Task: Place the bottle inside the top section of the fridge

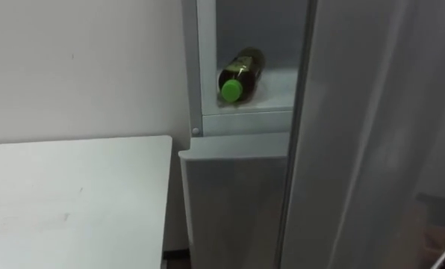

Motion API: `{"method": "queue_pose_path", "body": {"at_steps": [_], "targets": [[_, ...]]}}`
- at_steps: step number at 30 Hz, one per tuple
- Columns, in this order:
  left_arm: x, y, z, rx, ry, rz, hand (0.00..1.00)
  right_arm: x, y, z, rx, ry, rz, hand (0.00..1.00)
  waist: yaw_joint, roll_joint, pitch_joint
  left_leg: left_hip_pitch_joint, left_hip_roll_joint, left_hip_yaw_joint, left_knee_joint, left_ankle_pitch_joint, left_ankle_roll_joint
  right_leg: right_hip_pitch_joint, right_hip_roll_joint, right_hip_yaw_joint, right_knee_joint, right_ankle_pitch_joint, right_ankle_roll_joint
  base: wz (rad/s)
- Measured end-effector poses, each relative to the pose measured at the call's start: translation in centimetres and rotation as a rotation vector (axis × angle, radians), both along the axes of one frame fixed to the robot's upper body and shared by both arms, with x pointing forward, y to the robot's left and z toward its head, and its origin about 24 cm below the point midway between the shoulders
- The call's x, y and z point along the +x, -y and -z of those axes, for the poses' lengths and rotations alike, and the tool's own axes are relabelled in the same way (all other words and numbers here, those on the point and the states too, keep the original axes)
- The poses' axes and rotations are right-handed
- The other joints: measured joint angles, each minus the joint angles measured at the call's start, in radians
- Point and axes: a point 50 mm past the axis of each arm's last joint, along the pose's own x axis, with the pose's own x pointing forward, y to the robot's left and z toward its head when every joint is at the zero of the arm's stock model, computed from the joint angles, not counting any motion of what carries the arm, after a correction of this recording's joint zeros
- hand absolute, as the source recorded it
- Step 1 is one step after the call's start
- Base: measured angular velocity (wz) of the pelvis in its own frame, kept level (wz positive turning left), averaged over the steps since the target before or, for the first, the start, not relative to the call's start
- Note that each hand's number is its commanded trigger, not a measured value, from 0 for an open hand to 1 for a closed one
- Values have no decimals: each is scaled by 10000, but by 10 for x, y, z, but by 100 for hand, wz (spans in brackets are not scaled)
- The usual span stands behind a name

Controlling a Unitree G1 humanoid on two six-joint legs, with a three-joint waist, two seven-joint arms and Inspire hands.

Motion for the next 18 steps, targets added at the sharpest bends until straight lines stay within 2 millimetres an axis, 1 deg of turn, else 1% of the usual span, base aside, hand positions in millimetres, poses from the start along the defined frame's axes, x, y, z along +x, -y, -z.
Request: {"method": "queue_pose_path", "body": {"at_steps": [1,2,3,4,5,7,11,13,16,18], "targets": [[0,1,0,27,23,-69,0,-4,4,5,-67,-288,389,0,-17,-4,-16,3,0,14,-24,0,0,10,3,2,-30,0,1,4],[0,2,0,29,19,-89,0,-6,7,7,-114,-422,613,0,-16,0,-15,19,-4,18,-51,0,0,13,6,10,-43,1,4,0],[-2,2,0,25,-23,-111,0,-10,12,11,-214,-673,1032,0,-12,2,7,116,-8,36,-137,0,0,69,13,21,-63,5,10,-4],[-6,2,0,35,-89,-144,0,-13,17,12,-316,-834,1495,0,-16,13,12,156,-14,67,-196,0,-1,98,13,49,-64,-3,21,-6],[-8,2,0,36,-125,-160,0,-14,19,12,-315,-840,1756,0,-24,19,7,154,-17,75,-209,-1,-2,94,12,54,-66,-4,24,-3],[-8,1,0,78,-129,-200,0,-16,31,9,-361,-764,2896,0,-163,1,-28,167,-29,61,-300,-1,-1,76,11,29,-69,-9,31,2],[-10,0,-1,117,-166,-220,0,-22,52,2,-758,-687,4687,0,-222,14,-39,178,-30,67,-297,0,-2,92,15,32,-69,-9,31,0],[-11,0,-1,217,-163,-265,0,-25,62,-4,-732,-461,5729,0,-263,12,-38,166,-31,65,-299,0,-2,73,17,26,-71,-12,36,0],[-14,-5,-2,395,-176,-479,0,-22,80,-32,-816,874,7468,0,-322,7,-35,222,-38,69,-308,2,-2,75,11,20,-60,-20,44,0],[-13,-7,-3,458,-155,-457,0,-21,84,-45,-938,1525,8017,0,-346,-25,-38,267,-37,93,-309,2,-2,96,9,26,-45,-21,45,-3]]}}
